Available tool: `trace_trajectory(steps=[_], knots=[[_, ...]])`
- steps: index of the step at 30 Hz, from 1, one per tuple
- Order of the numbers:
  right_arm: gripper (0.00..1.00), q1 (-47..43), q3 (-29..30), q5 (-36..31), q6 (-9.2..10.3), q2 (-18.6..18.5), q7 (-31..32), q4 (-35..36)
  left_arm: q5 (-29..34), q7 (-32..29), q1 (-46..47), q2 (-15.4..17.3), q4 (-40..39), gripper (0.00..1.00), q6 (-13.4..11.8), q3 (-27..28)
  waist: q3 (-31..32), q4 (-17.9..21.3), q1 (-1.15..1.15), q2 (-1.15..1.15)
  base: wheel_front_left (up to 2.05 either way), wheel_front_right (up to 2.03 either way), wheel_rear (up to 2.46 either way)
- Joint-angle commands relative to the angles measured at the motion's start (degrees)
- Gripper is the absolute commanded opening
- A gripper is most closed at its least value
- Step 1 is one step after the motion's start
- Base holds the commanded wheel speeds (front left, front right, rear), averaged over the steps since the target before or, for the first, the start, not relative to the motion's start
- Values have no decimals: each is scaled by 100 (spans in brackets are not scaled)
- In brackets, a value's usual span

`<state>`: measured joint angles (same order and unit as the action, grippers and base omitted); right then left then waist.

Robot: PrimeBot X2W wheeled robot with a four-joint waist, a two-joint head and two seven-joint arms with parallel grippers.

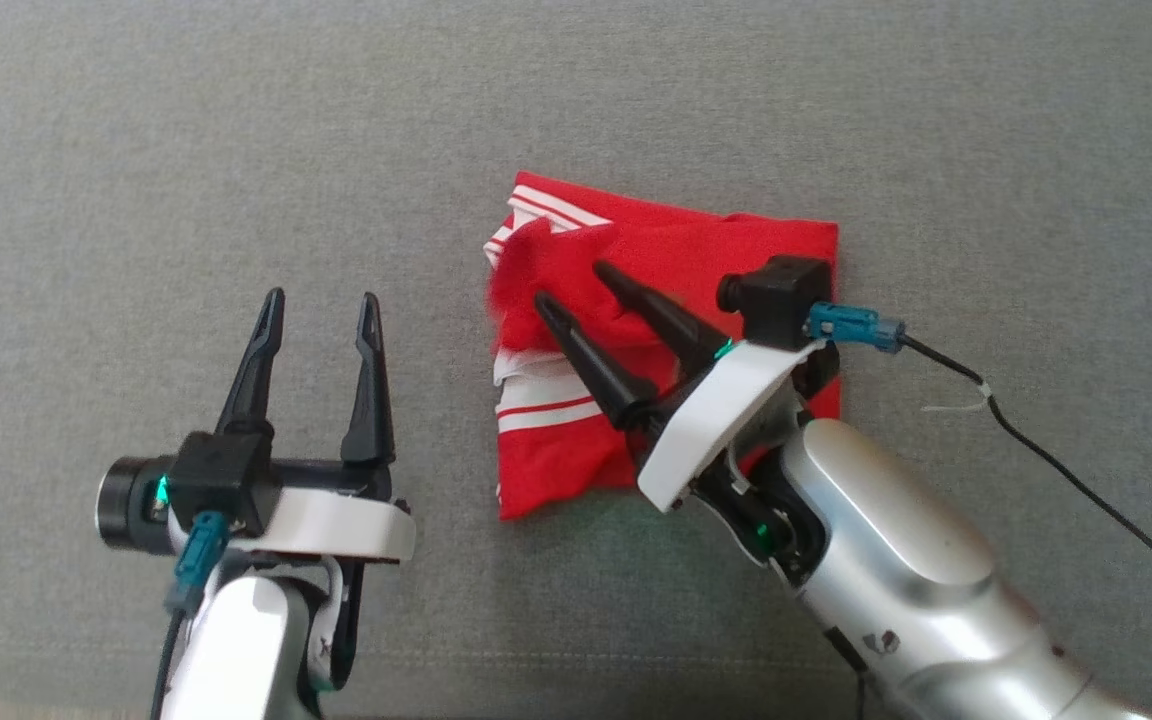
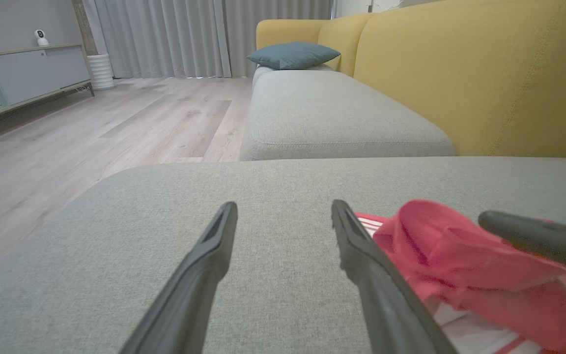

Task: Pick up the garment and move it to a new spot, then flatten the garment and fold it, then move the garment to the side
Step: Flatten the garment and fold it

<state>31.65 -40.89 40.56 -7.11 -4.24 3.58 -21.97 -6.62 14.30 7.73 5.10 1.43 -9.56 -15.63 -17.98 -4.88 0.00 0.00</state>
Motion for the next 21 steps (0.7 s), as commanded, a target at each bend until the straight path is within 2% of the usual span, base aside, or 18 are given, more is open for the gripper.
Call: trace_trajectory(steps=[1, 5, 8, 15, 17, 18, 19, 21], knots=[[100, 147, -97, -73, -37, 135, -228, 196, 76, 70, 189, 13, -154, 100, -2, 239, 24, 44, 0, 0, 0, 0, 0], [100, 208, -55, -196, -37, 98, -673, 556, 89, 70, 175, 15, -156, 100, -13, 280, 56, 151, 0, 0, 0, 0, 0], [100, 143, 263, -377, -37, -150, -986, 965, 105, 70, 157, 22, -156, 100, -19, 304, 86, 230, 0, 0, 0, 0, 0], [100, -552, 1820, -1270, -37, -856, -1195, 1705, 130, 70, 93, 49, -160, 100, -43, 363, 192, 417, 0, 0, 0, 0, 0], [100, -889, 2313, -1528, -37, -960, -1135, 1881, 139, 70, 79, 68, -161, 100, -40, 373, 221, 468, 0, 0, 0, 0, 0], [100, -889, 2313, -1528, -37, -960, -1135, 1881, 139, 70, 79, 68, -161, 100, -40, 373, 221, 468, 0, 0, 0, 0, 0], [100, -1243, 2756, -1743, -37, -996, -1083, 2069, 145, 70, 66, 87, -158, 100, -40, 386, 246, 522, 0, 0, 0, 0, 0], [100, -1429, 2949, -1823, -37, -989, -1034, 2146, 149, 70, 59, 99, -155, 100, -39, 390, 267, 547, 0, 0, 0, 0, 0]])
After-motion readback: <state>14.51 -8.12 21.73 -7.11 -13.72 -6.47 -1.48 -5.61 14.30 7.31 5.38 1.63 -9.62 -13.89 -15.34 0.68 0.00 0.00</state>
